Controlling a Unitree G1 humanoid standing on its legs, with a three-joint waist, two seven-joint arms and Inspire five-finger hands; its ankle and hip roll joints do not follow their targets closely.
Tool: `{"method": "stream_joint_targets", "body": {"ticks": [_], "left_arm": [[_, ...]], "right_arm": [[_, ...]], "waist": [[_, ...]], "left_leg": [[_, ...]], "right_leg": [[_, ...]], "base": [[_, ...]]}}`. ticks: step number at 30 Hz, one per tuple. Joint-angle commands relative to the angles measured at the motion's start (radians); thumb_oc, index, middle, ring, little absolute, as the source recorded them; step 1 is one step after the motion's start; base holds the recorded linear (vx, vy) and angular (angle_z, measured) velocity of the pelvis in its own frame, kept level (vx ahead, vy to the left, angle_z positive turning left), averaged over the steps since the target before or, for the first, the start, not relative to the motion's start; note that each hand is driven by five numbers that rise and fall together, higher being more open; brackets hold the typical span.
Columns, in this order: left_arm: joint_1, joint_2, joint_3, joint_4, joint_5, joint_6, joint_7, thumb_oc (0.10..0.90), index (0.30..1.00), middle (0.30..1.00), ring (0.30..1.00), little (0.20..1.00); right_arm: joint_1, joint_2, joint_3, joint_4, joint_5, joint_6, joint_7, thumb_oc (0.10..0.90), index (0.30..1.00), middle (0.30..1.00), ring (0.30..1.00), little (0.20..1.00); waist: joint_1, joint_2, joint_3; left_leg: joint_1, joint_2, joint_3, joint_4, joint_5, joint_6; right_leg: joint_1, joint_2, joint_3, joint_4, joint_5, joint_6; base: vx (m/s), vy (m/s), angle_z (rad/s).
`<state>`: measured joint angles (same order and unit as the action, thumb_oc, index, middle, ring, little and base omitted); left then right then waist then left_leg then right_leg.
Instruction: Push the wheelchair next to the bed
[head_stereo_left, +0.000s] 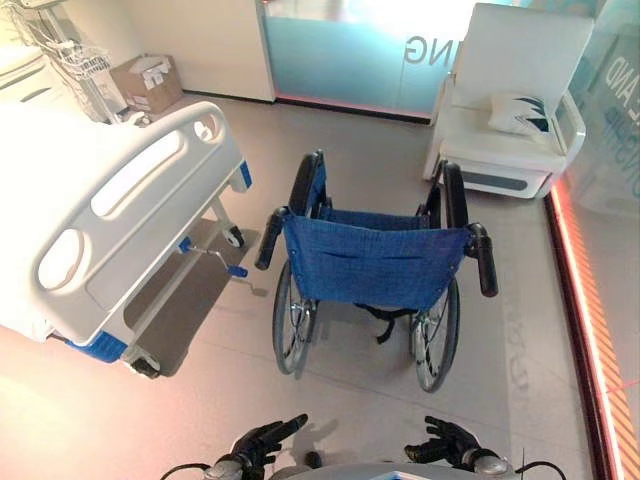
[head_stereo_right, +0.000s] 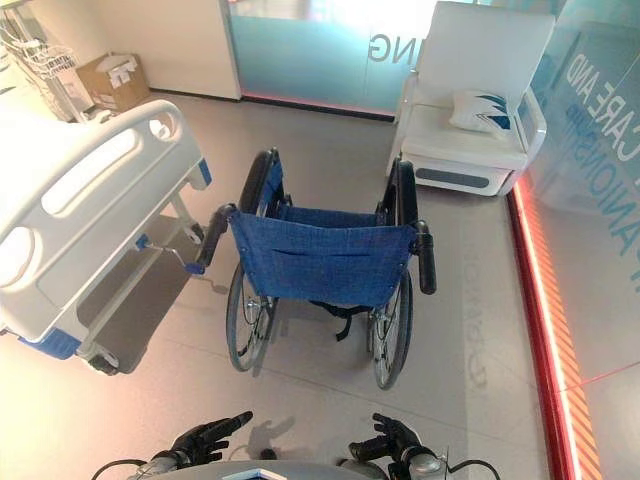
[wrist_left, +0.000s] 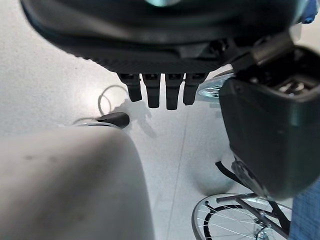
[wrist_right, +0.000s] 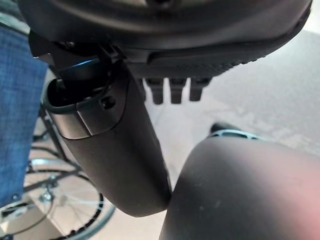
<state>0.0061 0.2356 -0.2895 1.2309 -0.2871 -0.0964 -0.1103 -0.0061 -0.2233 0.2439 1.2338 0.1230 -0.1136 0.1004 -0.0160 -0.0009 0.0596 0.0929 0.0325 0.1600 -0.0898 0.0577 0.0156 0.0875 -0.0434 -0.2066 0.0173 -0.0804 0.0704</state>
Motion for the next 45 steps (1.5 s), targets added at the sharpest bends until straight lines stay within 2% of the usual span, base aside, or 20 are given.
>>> {"method": "stream_joint_targets", "body": {"ticks": [1,10,16,18,19,20,21,23,24,25,29,33,34,36,40,42,45], "left_arm": [[-0.064,-0.017,0.011,0.003,0.002,-0.066,-0.01,0.8,0.9,0.9,0.9,0.9],[-0.054,-0.026,0.053,0.019,-0.052,-0.021,0.026,0.8,0.9,0.9,0.9,0.9],[-0.055,0.028,0.107,0.038,-0.028,-0.003,0.087,0.8,0.9,0.9,0.9,0.9],[-0.069,0.107,0.156,0.043,-0.009,0.02,0.092,0.8,0.9,0.9,0.9,0.9],[-0.069,0.107,0.156,0.043,-0.009,0.02,0.091,0.8,0.9,0.9,0.9,0.9],[-0.078,0.148,0.174,0.045,-0.008,0.027,0.092,0.8,0.9,0.9,0.9,0.9],[-0.109,0.249,0.218,0.052,-0.002,0.047,0.079,0.8,0.9,0.9,0.9,0.9],[-0.125,0.293,0.23,0.055,-0.001,0.051,0.078,0.8,0.9,0.9,0.9,0.9],[-0.159,0.358,0.24,0.055,-0.02,0.048,0.067,0.8,0.9,0.9,0.9,0.9],[-0.191,0.408,0.241,0.05,-0.032,0.041,0.072,0.8,0.9,0.9,0.9,0.9],[-0.264,0.489,0.224,-0.002,-0.101,0.013,0.114,0.8,0.9,0.9,0.9,0.9],[-0.354,0.59,0.226,-0.185,-0.18,0.004,0.17,0.8,0.9,0.9,0.9,0.9],[-0.359,0.595,0.228,-0.208,-0.188,0.006,0.175,0.8,0.9,0.9,0.9,0.9],[-0.378,0.625,0.244,-0.352,-0.223,0.005,0.19,0.8,0.9,0.9,0.9,0.9],[-0.441,0.637,0.266,-0.604,-0.307,0.016,0.153,0.8,0.9,0.9,0.9,0.9],[-0.471,0.635,0.261,-0.658,-0.318,0.007,0.136,0.8,0.9,0.9,0.9,0.9],[-0.543,0.634,0.233,-0.755,-0.355,-0.017,0.091,0.8,0.9,0.9,0.9,0.9]], "right_arm": [[-0.038,-0.026,0.026,0.03,-0.026,-0.015,0.006,0.8,0.9,0.9,0.9,0.9],[-0.019,-0.011,-0.018,0.037,0.094,-0.02,-0.023,0.8,0.9,0.9,0.9,0.9],[-0.017,-0.06,-0.1,0.052,0.129,0.0,-0.082,0.8,0.9,0.9,0.9,0.9],[-0.035,-0.15,-0.165,0.055,0.123,0.049,-0.082,0.8,0.9,0.9,0.9,0.9],[-0.036,-0.151,-0.165,0.056,0.123,0.05,-0.082,0.8,0.9,0.9,0.9,0.9],[-0.046,-0.201,-0.194,0.065,0.12,0.071,-0.082,0.8,0.9,0.9,0.9,0.9],[-0.075,-0.319,-0.261,0.091,0.121,0.109,-0.08,0.8,0.9,0.9,0.9,0.9],[-0.092,-0.368,-0.284,0.103,0.134,0.127,-0.085,0.8,0.9,0.9,0.9,0.9],[-0.117,-0.442,-0.319,0.114,0.167,0.138,-0.103,0.8,0.9,0.9,0.9,0.9],[-0.14,-0.494,-0.341,0.117,0.202,0.141,-0.123,0.8,0.9,0.9,0.9,0.9],[-0.199,-0.584,-0.368,0.087,0.261,0.082,-0.204,0.8,0.9,0.9,0.9,0.9],[-0.293,-0.673,-0.359,-0.077,0.364,0.0,-0.336,0.8,0.9,0.9,0.9,0.9],[-0.299,-0.676,-0.36,-0.1,0.373,-0.007,-0.348,0.8,0.9,0.9,0.9,0.9],[-0.316,-0.688,-0.37,-0.276,0.423,-0.005,-0.41,0.8,0.9,0.9,0.9,0.9],[-0.356,-0.68,-0.377,-0.575,0.471,0.022,-0.511,0.8,0.9,0.9,0.9,0.9],[-0.387,-0.676,-0.371,-0.62,0.461,0.012,-0.516,0.8,0.9,0.9,0.9,0.9],[-0.466,-0.656,-0.345,-0.74,0.512,-0.026,-0.541,0.8,0.9,0.9,0.9,0.9]], "waist": [[-0.002,-0.025,-0.02],[-0.015,-0.021,-0.034],[-0.028,-0.015,-0.034],[-0.029,-0.015,-0.034],[-0.029,-0.015,-0.034],[-0.028,-0.015,-0.034],[-0.026,-0.014,-0.037],[-0.024,-0.013,-0.039],[-0.024,-0.012,-0.041],[-0.026,-0.009,-0.043],[-0.026,-0.005,-0.045],[-0.022,-0.001,-0.043],[-0.022,-0.001,-0.044],[-0.024,0.001,-0.04],[-0.031,0.003,-0.039],[-0.03,0.006,-0.041],[-0.031,0.011,-0.048]], "left_leg": [[-0.004,-0.047,-0.012,0.021,-0.068,-0.007],[0.018,-0.043,-0.001,0.006,-0.07,-0.013],[0.027,-0.036,0.016,0.003,-0.068,-0.019],[0.034,-0.033,0.027,0.003,-0.068,-0.023],[0.034,-0.033,0.027,0.003,-0.068,-0.023],[0.036,-0.032,0.032,0.003,-0.067,-0.024],[0.039,-0.029,0.041,0.003,-0.069,-0.028],[0.039,-0.029,0.044,0.003,-0.069,-0.029],[0.04,-0.028,0.046,0.003,-0.069,-0.03],[0.04,-0.029,0.047,0.003,-0.07,-0.03],[0.041,-0.032,0.046,0.003,-0.072,-0.03],[0.039,-0.036,0.04,0.003,-0.074,-0.031],[0.037,-0.036,0.04,0.003,-0.074,-0.031],[0.035,-0.038,0.035,0.003,-0.075,-0.033],[0.033,-0.04,0.028,0.003,-0.076,-0.036],[0.031,-0.039,0.027,0.003,-0.077,-0.037],[0.034,-0.038,0.031,0.003,-0.08,-0.041]], "right_leg": [[-0.013,0.02,0.032,-0.016,0.064,0.001],[0.004,0.031,0.028,-0.033,0.063,-0.001],[0.013,0.033,0.029,-0.041,0.066,0.001],[0.02,0.032,0.025,-0.051,0.071,0.003],[0.02,0.032,0.025,-0.051,0.071,0.003],[0.023,0.031,0.021,-0.055,0.073,0.004],[0.029,0.028,0.011,-0.064,0.077,0.006],[0.031,0.027,0.008,-0.066,0.078,0.007],[0.031,0.026,0.005,-0.066,0.079,0.008],[0.03,0.025,0.005,-0.066,0.08,0.009],[0.032,0.024,0.004,-0.069,0.082,0.011],[0.031,0.021,0.006,-0.071,0.084,0.012],[0.03,0.021,0.006,-0.071,0.084,0.012],[0.028,0.019,0.008,-0.071,0.086,0.014],[0.027,0.018,0.012,-0.07,0.084,0.014],[0.026,0.017,0.013,-0.071,0.084,0.014],[0.033,0.015,0.008,-0.077,0.082,0.014]], "base": [[0.01,-0.017,0.04],[0.01,-0.007,0.04],[0.01,0.001,0.0],[0.02,0.003,-0.01],[0.0,0.0,0.0],[0.03,0.01,0.0],[0.04,0.013,0.01],[0.02,0.005,0.0],[0.0,0.0,0.0],[0.0,0.0,0.0],[0.01,0.01,0.02],[0.0,0.0,0.0],[0.0,0.0,0.0],[-0.02,0.014,0.0],[0.0,0.008,0.0],[0.0,0.0,0.0],[0.0,0.0,0.0]]}}
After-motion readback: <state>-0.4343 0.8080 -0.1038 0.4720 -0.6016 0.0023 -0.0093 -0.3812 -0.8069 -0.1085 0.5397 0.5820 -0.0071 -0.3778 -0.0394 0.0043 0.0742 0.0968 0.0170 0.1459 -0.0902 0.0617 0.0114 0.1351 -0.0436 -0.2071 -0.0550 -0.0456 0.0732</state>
